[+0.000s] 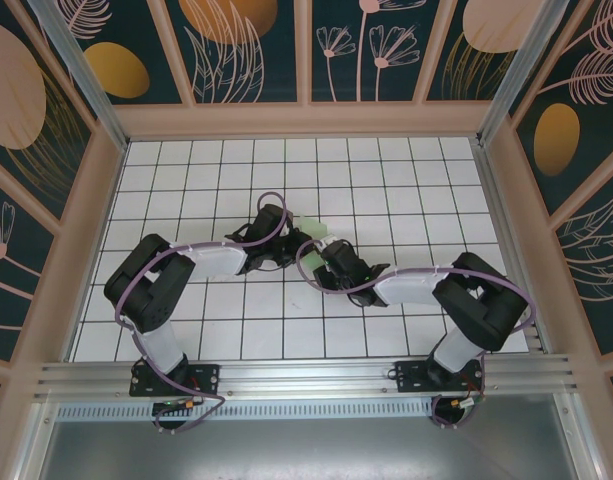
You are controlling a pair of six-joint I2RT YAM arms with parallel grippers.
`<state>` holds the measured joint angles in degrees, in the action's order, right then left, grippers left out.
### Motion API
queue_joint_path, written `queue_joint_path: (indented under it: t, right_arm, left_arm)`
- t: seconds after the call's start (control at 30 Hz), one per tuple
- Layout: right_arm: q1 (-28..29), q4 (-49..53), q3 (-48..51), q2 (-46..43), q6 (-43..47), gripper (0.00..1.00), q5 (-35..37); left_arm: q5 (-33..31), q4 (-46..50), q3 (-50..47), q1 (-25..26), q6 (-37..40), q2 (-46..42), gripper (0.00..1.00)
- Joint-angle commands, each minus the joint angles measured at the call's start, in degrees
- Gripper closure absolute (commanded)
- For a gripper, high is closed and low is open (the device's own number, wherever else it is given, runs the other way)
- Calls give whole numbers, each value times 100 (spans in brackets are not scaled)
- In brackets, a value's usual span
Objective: Fold a paper plane with a square sheet of paper (fold left side to right side)
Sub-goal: Fourth fold the wing at the center of the table.
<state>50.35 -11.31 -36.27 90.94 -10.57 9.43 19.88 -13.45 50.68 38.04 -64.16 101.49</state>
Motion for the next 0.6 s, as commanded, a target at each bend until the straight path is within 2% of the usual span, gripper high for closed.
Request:
queue_joint_path:
  t: [0.0,0.17,0.37,0.57]
  right_arm:
    - [37,62,-126,79,56,69,138]
    - [28,45,-100,109,71,77,29]
    - [19,22,-121,169,103,80,-167]
    - [-15,6,-99,196,82,84,-305]
  left_arm:
    - [-67,106,166,19,107,-144,76]
    - [-249,461,304,14,364,-295,67]
    - [-432,986,470,-41,787,-693,53]
    - [-361,1098,538,-409,930,-1035,48]
